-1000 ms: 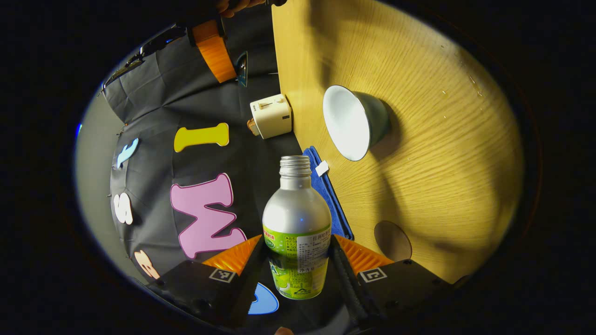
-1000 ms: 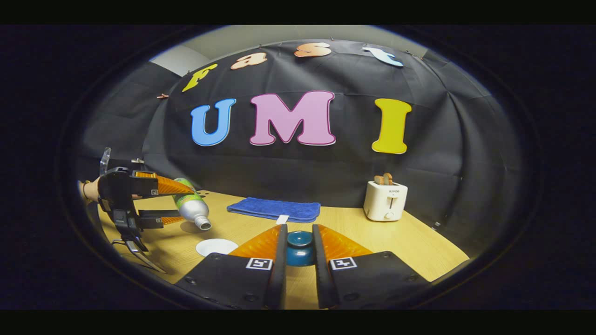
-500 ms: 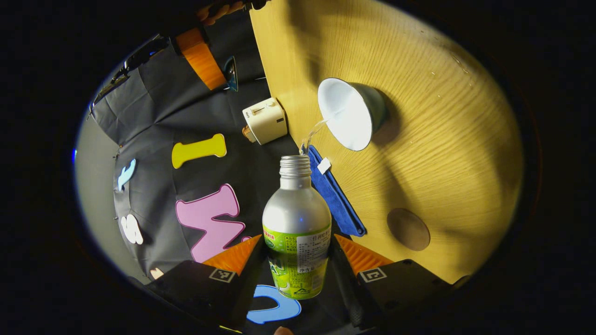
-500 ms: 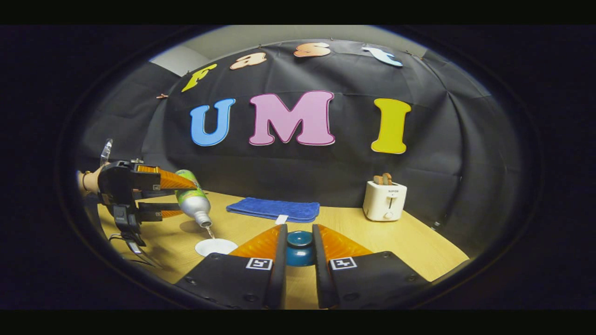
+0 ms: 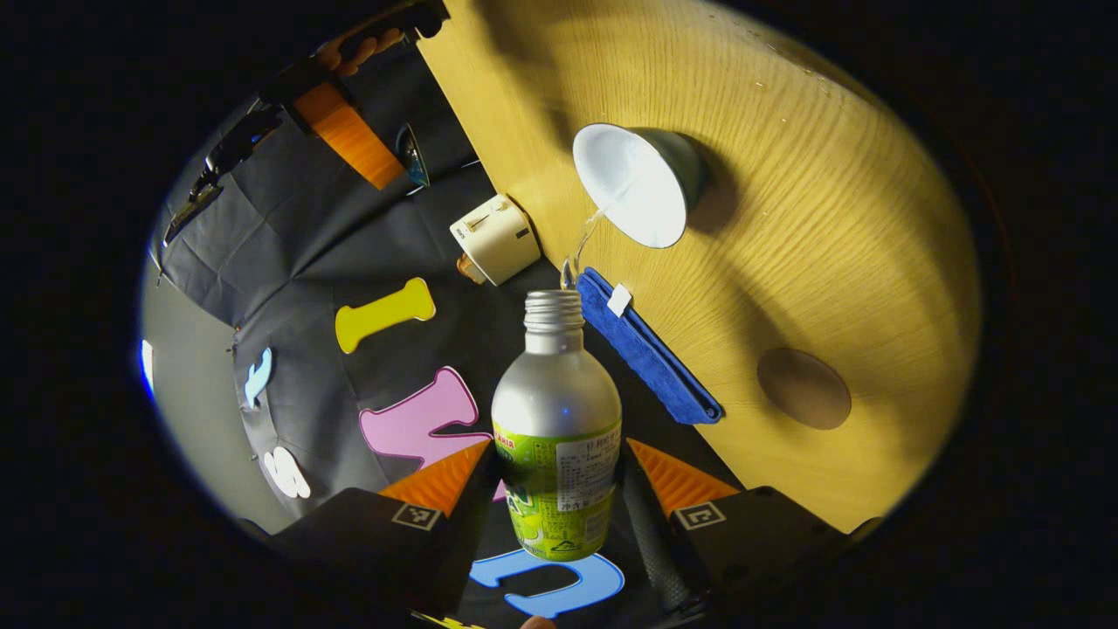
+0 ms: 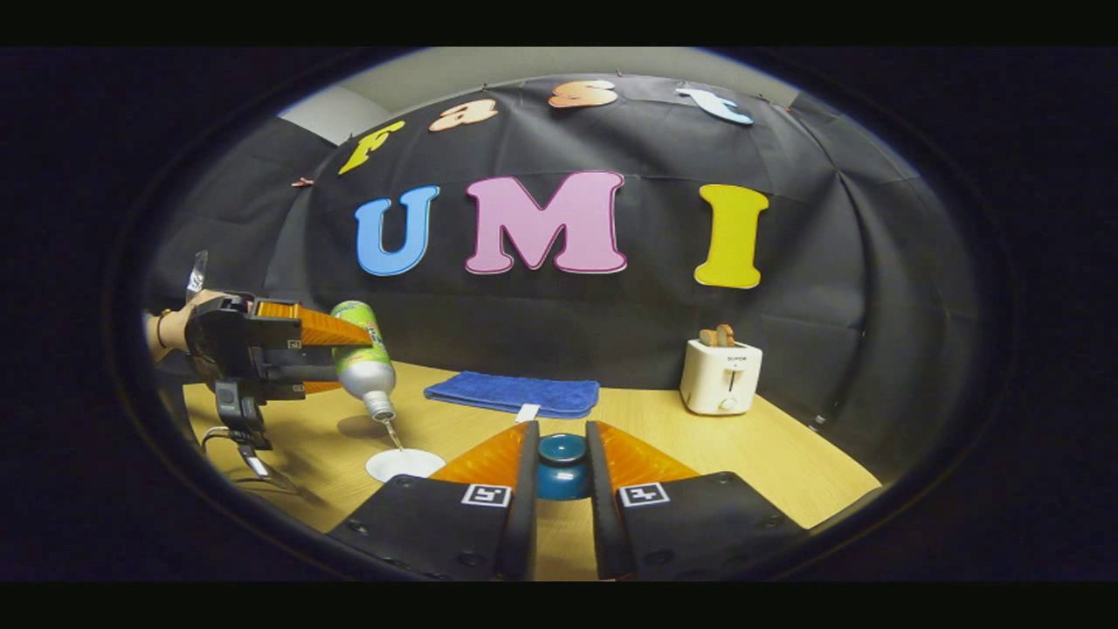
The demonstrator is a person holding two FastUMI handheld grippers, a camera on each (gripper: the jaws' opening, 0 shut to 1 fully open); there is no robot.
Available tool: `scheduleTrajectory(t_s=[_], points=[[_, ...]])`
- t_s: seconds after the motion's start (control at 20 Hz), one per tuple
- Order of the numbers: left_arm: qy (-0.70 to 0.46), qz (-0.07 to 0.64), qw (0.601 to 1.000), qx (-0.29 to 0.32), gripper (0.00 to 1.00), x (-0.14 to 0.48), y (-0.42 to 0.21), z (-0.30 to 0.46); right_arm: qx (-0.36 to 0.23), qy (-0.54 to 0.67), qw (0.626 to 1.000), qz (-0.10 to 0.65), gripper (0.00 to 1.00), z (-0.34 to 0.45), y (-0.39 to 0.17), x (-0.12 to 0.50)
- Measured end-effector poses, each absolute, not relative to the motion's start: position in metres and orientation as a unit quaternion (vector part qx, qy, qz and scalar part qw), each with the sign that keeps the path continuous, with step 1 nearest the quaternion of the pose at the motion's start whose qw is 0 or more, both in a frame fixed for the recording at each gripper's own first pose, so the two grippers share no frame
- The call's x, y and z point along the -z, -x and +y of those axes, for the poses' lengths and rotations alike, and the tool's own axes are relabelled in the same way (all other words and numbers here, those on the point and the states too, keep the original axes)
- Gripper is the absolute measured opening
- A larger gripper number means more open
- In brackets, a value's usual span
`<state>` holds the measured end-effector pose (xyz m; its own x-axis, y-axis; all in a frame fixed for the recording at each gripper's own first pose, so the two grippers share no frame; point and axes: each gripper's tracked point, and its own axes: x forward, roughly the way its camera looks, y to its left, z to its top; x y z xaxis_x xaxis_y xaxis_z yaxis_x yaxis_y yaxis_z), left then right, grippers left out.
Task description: Open the teacup lid with one hand, grasp the water bottle and pour water into the teacup with the other hand; after pouring, place the water bottle on the coaster and then close the teacup lid.
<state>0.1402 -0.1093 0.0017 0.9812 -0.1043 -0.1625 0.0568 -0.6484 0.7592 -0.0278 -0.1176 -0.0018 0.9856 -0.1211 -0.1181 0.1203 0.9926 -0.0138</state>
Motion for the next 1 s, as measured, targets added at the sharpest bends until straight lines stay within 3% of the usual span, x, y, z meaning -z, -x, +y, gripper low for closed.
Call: scheduleTrajectory(t_s=[0.3, 0.35, 0.5, 0.55, 0.6, 0.85, 0.9, 1.0], points=[[-0.923, -0.046, 0.368, 0.103, 0.82, -0.023, -0.144, -0.127, 0.059, 0.005, 0.997, 0.059, 0.30, -0.117, 0.028, 0.001], [-0.926, -0.049, 0.360, 0.103, 0.82, -0.024, -0.145, -0.127, 0.059, 0.004, 0.996, 0.059, 0.25, -0.117, 0.028, 0.001], [-0.932, -0.049, 0.343, 0.103, 0.82, -0.029, -0.148, -0.127, 0.060, 0.003, 0.997, 0.058, 0.30, -0.118, 0.028, 0.000], [-0.934, -0.048, 0.338, 0.103, 0.82, -0.030, -0.149, -0.126, 0.060, 0.002, 0.997, 0.057, 0.25, -0.118, 0.029, 0.000], [-0.936, -0.049, 0.334, 0.103, 0.82, -0.031, -0.148, -0.125, 0.059, 0.002, 0.997, 0.057, 0.30, -0.118, 0.029, 0.000], [-0.936, -0.052, 0.331, 0.105, 0.82, -0.031, -0.149, -0.124, 0.058, 0.000, 0.997, 0.058, 0.30, -0.118, 0.029, 0.000], [-0.936, -0.053, 0.331, 0.105, 0.82, -0.033, -0.150, -0.124, 0.058, 0.000, 0.997, 0.058, 0.25, -0.118, 0.028, 0.001], [-0.935, -0.050, 0.334, 0.106, 0.82, -0.032, -0.150, -0.124, 0.057, 0.000, 0.997, 0.059, 0.30, -0.117, 0.028, 0.001]])
